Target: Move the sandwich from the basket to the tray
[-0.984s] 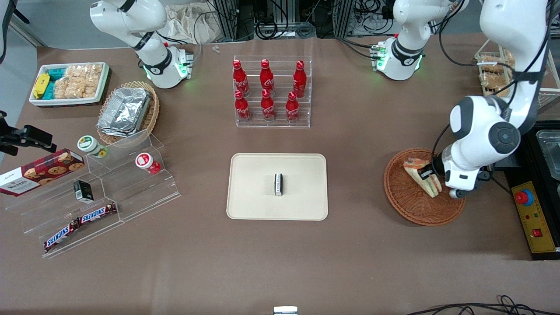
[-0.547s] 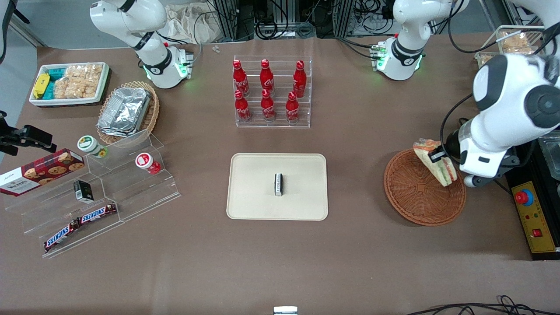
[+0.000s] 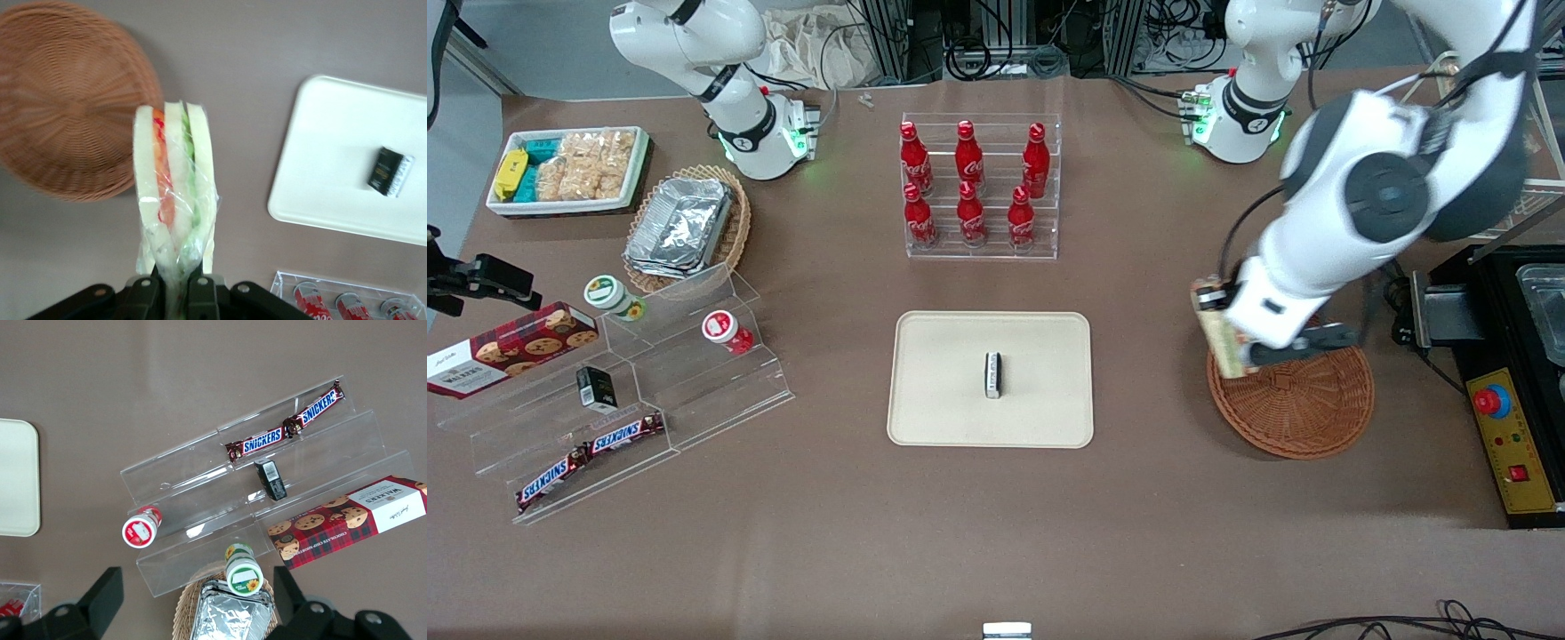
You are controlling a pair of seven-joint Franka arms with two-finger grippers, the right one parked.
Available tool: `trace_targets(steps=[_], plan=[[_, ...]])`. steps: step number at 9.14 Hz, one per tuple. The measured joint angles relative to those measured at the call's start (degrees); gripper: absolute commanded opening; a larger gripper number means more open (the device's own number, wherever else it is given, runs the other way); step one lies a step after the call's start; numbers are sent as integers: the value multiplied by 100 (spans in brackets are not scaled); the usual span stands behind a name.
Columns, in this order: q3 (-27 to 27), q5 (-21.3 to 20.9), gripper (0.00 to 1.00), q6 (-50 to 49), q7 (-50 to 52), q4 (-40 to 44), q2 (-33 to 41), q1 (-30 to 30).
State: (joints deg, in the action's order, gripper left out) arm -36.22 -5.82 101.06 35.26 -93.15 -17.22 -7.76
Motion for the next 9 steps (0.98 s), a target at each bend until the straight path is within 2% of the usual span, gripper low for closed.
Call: trace_targets(steps=[1,4,7,8,9], plan=[[-23,-133,0,322,2,-7,-354,367],[-20,-936,0,1341,159,-11,-1484,1063],[-6,-1192,0,1953,189,39,-2115,1372],[13,-1291,7,2111,199,42,-2248,1428],[33,-1334,30,2203,199,45,-2379,1441]])
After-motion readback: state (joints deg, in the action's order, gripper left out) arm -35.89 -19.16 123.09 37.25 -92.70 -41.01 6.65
